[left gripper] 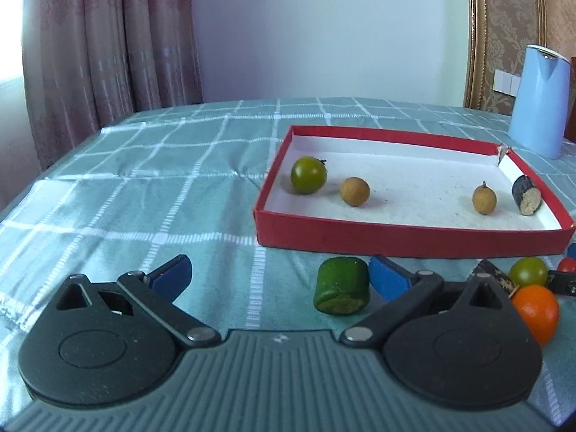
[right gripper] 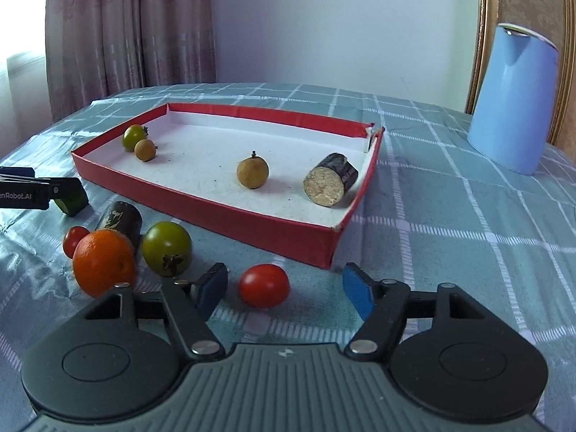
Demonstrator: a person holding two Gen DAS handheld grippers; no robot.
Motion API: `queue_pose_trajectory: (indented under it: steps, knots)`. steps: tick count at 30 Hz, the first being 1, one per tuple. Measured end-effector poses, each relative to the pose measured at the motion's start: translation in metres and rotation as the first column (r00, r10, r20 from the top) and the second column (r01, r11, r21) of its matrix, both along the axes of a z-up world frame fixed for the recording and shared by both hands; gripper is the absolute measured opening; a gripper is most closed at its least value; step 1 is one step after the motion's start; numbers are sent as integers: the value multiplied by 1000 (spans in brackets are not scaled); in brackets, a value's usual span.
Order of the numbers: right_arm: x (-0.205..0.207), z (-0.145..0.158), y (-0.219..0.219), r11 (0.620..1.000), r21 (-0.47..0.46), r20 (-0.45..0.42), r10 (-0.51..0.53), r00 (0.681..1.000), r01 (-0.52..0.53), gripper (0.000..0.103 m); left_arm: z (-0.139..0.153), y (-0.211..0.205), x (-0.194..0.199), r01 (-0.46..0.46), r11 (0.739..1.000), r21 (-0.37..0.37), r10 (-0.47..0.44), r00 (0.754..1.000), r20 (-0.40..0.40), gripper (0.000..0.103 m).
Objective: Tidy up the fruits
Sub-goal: 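Withdraw both tools from the tray toward the remaining produce, then grasp the cucumber chunk with the left gripper while the right gripper grasps the red tomato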
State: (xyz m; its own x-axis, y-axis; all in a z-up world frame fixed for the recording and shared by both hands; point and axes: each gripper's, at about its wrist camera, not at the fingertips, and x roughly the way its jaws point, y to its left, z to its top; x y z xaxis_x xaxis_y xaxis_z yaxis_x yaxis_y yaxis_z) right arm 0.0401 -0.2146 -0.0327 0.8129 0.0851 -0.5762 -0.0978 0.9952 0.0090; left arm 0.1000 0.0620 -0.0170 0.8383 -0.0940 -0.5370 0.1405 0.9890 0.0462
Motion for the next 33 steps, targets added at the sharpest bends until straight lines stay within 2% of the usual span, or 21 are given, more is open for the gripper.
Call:
queue_pose_trajectory:
  steps: [5, 11, 14, 17, 20, 24, 29, 33]
  knots:
    - [0, 0, 1, 1000, 0, 3, 9, 1000, -9, 61, -3, -9, 1, 55, 998, 19, -54, 998, -27, 103]
    - [0, 0, 1, 1000, 10, 1, 9, 1000, -9, 61, -5, -12, 3, 54, 998, 37, -53, 998, -42, 103]
    - [0, 0, -1, 1000, 26, 0, 9, 1000, -9, 60, -9, -16, 11, 50, 997, 62, -45, 996, -82, 103]
    - [-1, 0, -5, 999, 45, -2, 13, 1000, -13, 60, -8, -12, 11, 49, 998, 37, -46, 996, -75, 89]
    - [-1, 0, -5, 999, 43, -1, 13, 1000, -13, 60, -8, -9, 11, 55, 998, 13, -54, 996, -77, 80]
    - [-2, 0, -6, 999, 49, 0, 13, 1000, -13, 60, -7, -13, 5, 86, 996, 30, -84, 995, -51, 53]
    - [-1, 0, -5, 999, 45, 0, 10, 1000, -10, 58, -7, -11, 4, 90, 996, 15, -89, 994, -56, 52]
    - [-2, 0, -4, 1000, 26, 7, -6, 1000, 6, 52, -7, -12, 4, 90, 996, 19, -89, 995, -55, 52]
